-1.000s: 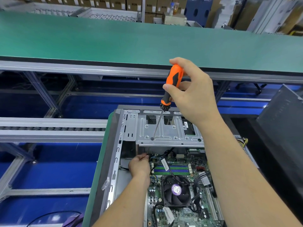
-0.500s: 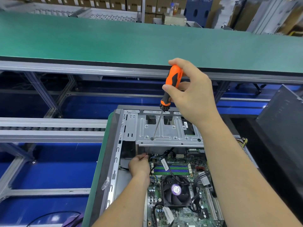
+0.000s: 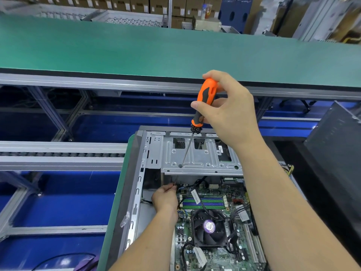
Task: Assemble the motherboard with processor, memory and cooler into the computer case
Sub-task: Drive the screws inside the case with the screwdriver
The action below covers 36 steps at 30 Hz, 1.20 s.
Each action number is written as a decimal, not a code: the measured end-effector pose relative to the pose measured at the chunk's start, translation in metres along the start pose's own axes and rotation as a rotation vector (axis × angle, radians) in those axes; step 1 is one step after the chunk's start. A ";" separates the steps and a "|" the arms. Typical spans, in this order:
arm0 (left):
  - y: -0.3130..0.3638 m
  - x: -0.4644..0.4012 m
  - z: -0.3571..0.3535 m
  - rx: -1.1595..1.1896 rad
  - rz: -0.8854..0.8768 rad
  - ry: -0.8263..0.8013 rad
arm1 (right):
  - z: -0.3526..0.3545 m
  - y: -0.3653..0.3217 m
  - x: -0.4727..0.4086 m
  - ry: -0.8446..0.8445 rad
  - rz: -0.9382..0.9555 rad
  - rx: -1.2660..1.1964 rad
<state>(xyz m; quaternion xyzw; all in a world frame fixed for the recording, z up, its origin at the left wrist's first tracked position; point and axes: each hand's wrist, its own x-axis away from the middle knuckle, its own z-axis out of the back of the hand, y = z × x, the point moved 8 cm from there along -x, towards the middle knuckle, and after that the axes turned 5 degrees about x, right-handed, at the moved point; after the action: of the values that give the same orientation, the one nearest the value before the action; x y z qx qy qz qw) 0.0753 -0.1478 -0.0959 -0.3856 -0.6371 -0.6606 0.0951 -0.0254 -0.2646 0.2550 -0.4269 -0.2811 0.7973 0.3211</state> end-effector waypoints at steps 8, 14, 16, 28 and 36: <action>-0.002 -0.001 0.001 0.019 0.011 0.015 | -0.002 0.002 -0.002 -0.045 -0.020 -0.035; -0.005 -0.004 0.004 0.092 0.035 0.024 | 0.001 0.000 -0.002 -0.018 -0.010 -0.011; -0.006 -0.004 0.005 0.118 0.047 0.034 | 0.002 0.000 -0.001 -0.004 0.000 0.010; -0.009 -0.004 0.004 0.159 0.085 0.020 | 0.002 -0.005 0.002 0.010 0.027 0.039; -0.010 -0.005 0.002 0.156 0.077 0.009 | 0.002 -0.003 0.002 0.030 0.021 0.027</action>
<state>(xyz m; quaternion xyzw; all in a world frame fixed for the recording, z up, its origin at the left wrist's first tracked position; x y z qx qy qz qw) 0.0736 -0.1460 -0.1070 -0.3983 -0.6709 -0.6065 0.1529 -0.0278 -0.2614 0.2570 -0.4374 -0.2608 0.7978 0.3228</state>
